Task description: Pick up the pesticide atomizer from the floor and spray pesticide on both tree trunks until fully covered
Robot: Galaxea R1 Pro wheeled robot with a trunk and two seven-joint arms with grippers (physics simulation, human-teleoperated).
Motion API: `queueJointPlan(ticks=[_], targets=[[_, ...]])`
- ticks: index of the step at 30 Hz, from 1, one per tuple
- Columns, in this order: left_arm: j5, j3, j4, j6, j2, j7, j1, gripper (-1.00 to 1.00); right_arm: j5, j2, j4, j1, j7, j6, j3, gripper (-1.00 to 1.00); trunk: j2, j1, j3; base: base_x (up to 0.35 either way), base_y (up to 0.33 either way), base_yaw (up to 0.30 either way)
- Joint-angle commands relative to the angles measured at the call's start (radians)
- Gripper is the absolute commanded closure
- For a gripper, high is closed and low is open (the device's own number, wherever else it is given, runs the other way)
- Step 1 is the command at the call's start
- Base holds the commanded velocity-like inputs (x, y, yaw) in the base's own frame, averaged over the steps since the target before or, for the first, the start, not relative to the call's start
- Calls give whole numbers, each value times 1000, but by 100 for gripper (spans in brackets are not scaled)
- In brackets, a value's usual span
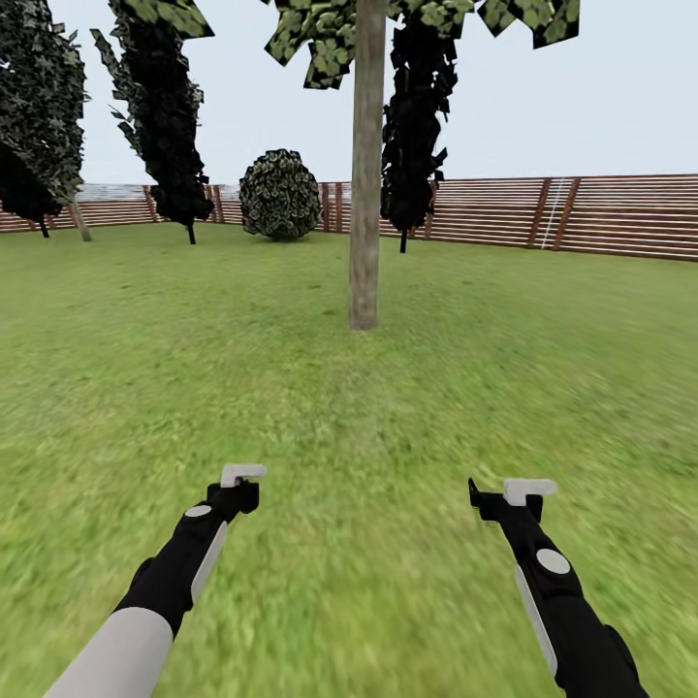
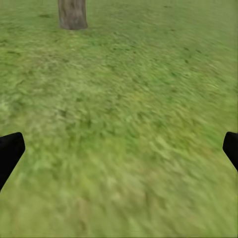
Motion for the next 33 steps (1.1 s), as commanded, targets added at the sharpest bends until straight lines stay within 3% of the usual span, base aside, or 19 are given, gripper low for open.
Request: queueJointPlan(ticks=[1, 33], targets=[[0, 0, 0, 0, 0, 0, 0, 100, 0, 0, 0, 0, 0, 0, 0, -100, 0, 0, 0, 340, 0, 0], [0, 0, 0, 0, 0, 0, 0, 100, 0, 0, -1, 0, 0, 1, 0, -100, 0, 0, 0, 340, 0, 0]])
